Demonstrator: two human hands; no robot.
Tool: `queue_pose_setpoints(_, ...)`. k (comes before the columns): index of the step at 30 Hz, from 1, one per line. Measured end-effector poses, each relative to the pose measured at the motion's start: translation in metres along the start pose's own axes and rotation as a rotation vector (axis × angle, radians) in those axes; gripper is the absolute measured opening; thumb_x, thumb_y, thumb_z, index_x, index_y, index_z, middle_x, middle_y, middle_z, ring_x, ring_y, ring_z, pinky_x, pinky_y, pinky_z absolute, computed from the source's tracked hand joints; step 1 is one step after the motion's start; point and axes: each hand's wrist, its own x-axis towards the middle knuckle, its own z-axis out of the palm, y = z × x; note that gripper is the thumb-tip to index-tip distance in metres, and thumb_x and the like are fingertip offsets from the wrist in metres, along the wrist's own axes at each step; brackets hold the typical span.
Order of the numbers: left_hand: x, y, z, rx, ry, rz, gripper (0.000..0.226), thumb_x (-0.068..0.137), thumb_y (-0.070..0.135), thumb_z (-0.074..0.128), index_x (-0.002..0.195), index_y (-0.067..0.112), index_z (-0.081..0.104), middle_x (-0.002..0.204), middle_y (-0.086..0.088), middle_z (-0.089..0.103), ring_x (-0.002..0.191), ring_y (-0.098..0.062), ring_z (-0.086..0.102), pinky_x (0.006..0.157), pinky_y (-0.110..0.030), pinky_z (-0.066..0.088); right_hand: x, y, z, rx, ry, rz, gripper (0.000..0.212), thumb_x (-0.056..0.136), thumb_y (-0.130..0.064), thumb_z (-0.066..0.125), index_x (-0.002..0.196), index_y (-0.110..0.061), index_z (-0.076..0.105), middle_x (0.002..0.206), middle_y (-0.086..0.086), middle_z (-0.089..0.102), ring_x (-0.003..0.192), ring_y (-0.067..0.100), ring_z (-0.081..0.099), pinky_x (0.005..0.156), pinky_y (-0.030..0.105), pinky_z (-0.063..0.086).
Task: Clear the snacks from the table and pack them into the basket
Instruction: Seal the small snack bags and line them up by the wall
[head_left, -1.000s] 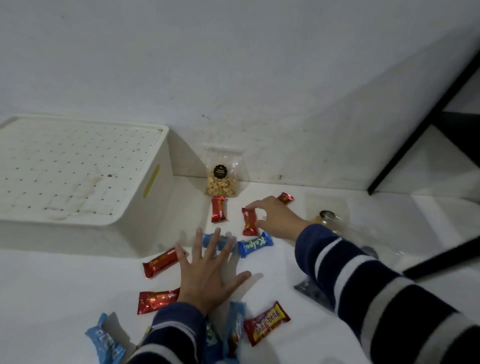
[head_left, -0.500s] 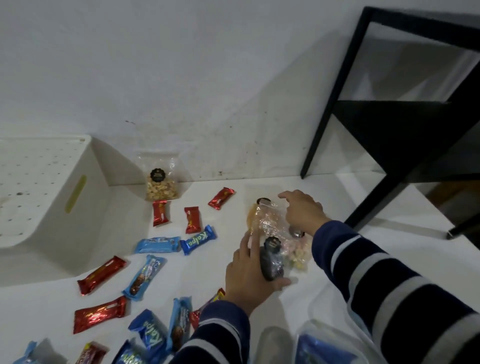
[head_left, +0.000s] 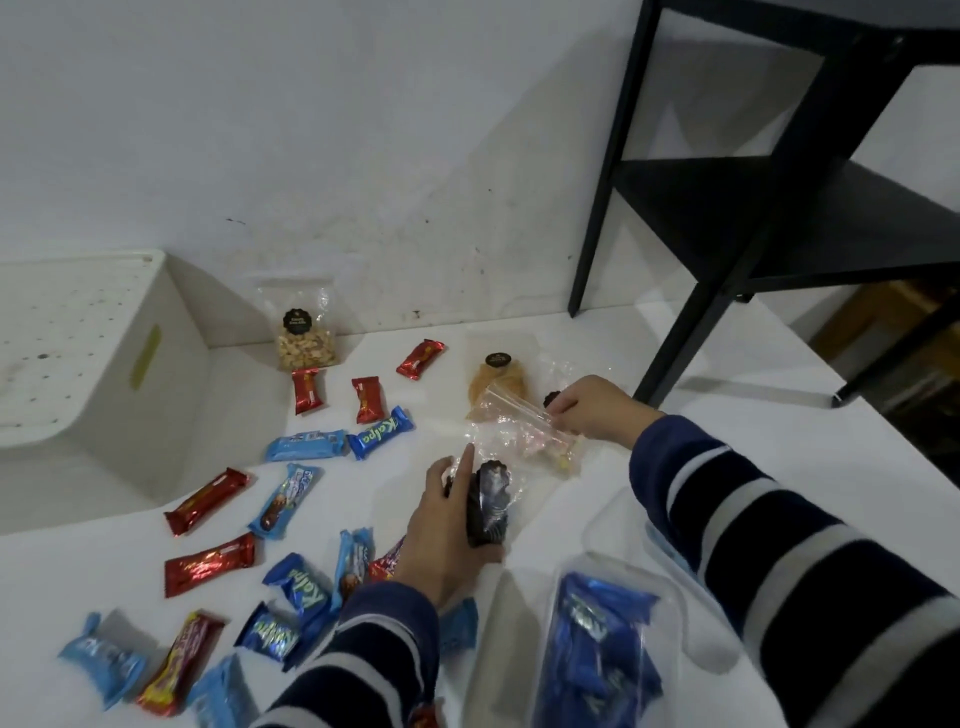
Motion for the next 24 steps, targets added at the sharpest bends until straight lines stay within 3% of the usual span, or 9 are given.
queue_pose_setpoints(4, -0.019, -0.002, -0.003, 0.055, -0.008, -0.002, 0.127, 0.059, 0.037, 0.085, 0.15, 0.036, -0.004, 0.148, 0.009, 0.008, 0.128, -0.024, 0.043, 0.098, -0.036, 0.047, -0.023, -0.003, 0.001, 0.063, -0.102, -0.028, 0.027, 0.086, -0.003, 0.064, 0.112, -0.004, 0.069, 0.085, 0.001, 0.063, 0.073, 0.012, 0.056, 0.068, 0.021, 0.048)
queue_pose_setpoints(8, -0.031, -0.004, -0.004, 0.065, -0.011, -0.006, 0.13, 0.058, 0.04, 0.086, 0.15, 0.035, -0.006, 0.148, 0.006, 0.008, 0.129, -0.027, 0.041, 0.099, -0.04, 0.046, -0.036, -0.002, 0.009, 0.042, -0.089, -0.038, 0.024, 0.083, -0.001, 0.068, 0.107, -0.001, 0.071, 0.09, 0.011, 0.069, 0.068, 0.012, 0.058, 0.072, 0.026, 0.051)
queue_pose_setpoints(11, -0.04, -0.006, -0.003, 0.063, -0.009, 0.005, 0.13, 0.059, 0.041, 0.086, 0.15, 0.034, -0.006, 0.148, 0.006, 0.008, 0.13, -0.027, 0.04, 0.1, -0.039, 0.045, -0.042, 0.002, 0.019, 0.042, 0.001, -0.052, 0.021, 0.082, -0.003, 0.069, 0.102, -0.006, 0.074, 0.103, 0.009, 0.072, 0.089, 0.02, 0.066, 0.082, 0.027, 0.051)
queue_pose_setpoints(14, -0.046, -0.007, -0.001, 0.057, -0.01, 0.017, 0.13, 0.059, 0.041, 0.087, 0.149, 0.037, -0.008, 0.148, 0.004, 0.009, 0.129, -0.025, 0.041, 0.101, -0.038, 0.045, -0.046, 0.006, 0.026, -0.001, 0.088, -0.012, 0.018, 0.083, -0.01, 0.069, 0.099, -0.012, 0.075, 0.111, 0.004, 0.071, 0.107, 0.02, 0.062, 0.09, 0.026, 0.048)
queue_pose_setpoints(17, -0.048, -0.007, -0.001, 0.054, -0.021, 0.028, 0.13, 0.06, 0.04, 0.086, 0.148, 0.037, -0.009, 0.148, 0.002, 0.009, 0.129, -0.026, 0.041, 0.103, -0.038, 0.044, -0.05, 0.01, 0.032, -0.002, 0.148, 0.017, 0.015, 0.084, -0.016, 0.066, 0.095, -0.016, 0.076, 0.117, 0.005, 0.068, 0.109, 0.024, 0.06, 0.094, 0.029, 0.047)
queue_pose_setpoints(20, -0.048, -0.005, 0.0, 0.046, -0.027, 0.024, 0.13, 0.061, 0.04, 0.086, 0.15, 0.033, -0.009, 0.148, 0.004, 0.009, 0.13, -0.025, 0.04, 0.104, -0.036, 0.042, -0.054, 0.01, 0.036, 0.024, 0.153, -0.013, 0.019, 0.086, -0.016, 0.06, 0.098, -0.014, 0.075, 0.122, 0.006, 0.066, 0.109, 0.023, 0.06, 0.088, 0.026, 0.044)
queue_pose_setpoints(24, -0.049, -0.004, 0.0, 0.051, -0.023, 0.026, 0.129, 0.061, 0.04, 0.086, 0.15, 0.032, -0.006, 0.148, 0.004, 0.009, 0.131, -0.025, 0.038, 0.104, -0.036, 0.042, -0.052, 0.006, 0.041, 0.098, 0.129, -0.023, 0.02, 0.086, -0.017, 0.062, 0.095, -0.003, 0.074, 0.11, 0.011, 0.07, 0.101, 0.027, 0.064, 0.079, 0.026, 0.045)
